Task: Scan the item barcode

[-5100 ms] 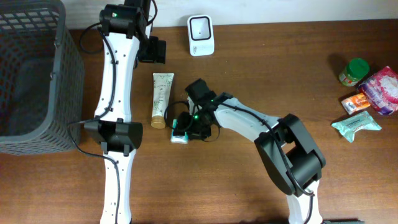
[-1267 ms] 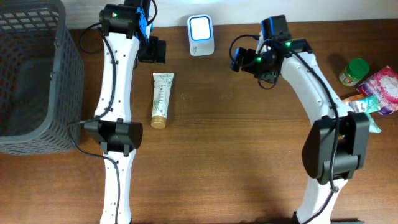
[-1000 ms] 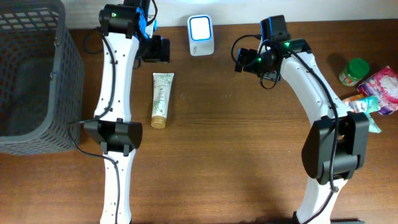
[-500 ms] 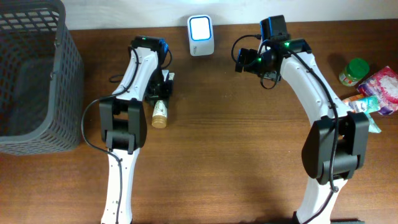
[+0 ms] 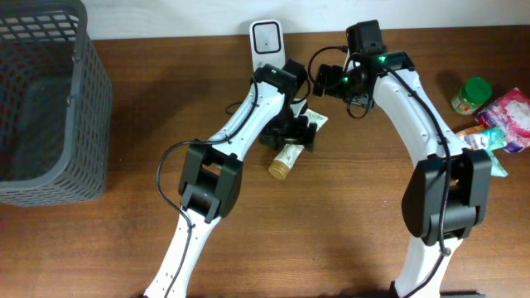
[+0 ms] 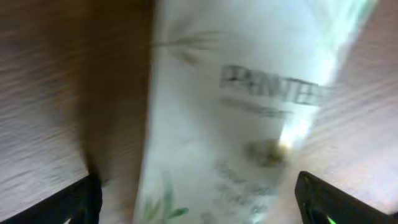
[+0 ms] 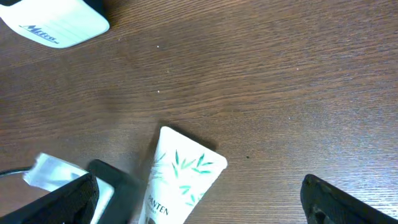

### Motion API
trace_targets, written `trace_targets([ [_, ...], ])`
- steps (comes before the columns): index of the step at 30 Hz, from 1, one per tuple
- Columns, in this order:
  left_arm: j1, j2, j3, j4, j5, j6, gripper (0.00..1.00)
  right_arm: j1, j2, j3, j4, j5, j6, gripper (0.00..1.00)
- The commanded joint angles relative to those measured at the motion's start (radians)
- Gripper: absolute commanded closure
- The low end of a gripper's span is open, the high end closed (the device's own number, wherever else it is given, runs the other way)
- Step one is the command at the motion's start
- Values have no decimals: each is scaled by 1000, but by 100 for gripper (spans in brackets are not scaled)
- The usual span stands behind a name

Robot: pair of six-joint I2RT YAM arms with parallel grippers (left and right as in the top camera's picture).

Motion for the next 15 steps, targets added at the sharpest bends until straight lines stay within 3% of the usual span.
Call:
trace_targets([
  [1, 98, 40, 192, -108, -15, -9, 1, -1, -21, -5, 0, 13, -3, 1],
  [5, 231, 40, 405, -262, -163, -10, 1, -1, -20, -5, 0, 13, -3, 1],
  [7, 299, 40, 419, -278, -295, -10, 1, -1, -20, -5, 0, 13, -3, 1],
  [10, 377, 41, 413, -303, -373, -10, 1, -1, -20, -5, 4, 3, 13, 1],
  [12, 423, 41, 412, -313, -374, -10, 1, 0, -21, -5, -40, -261, 80, 1],
  [15, 449, 41, 412, -312, -374, -10, 1, 2, -19, -5, -42, -373, 134, 1],
])
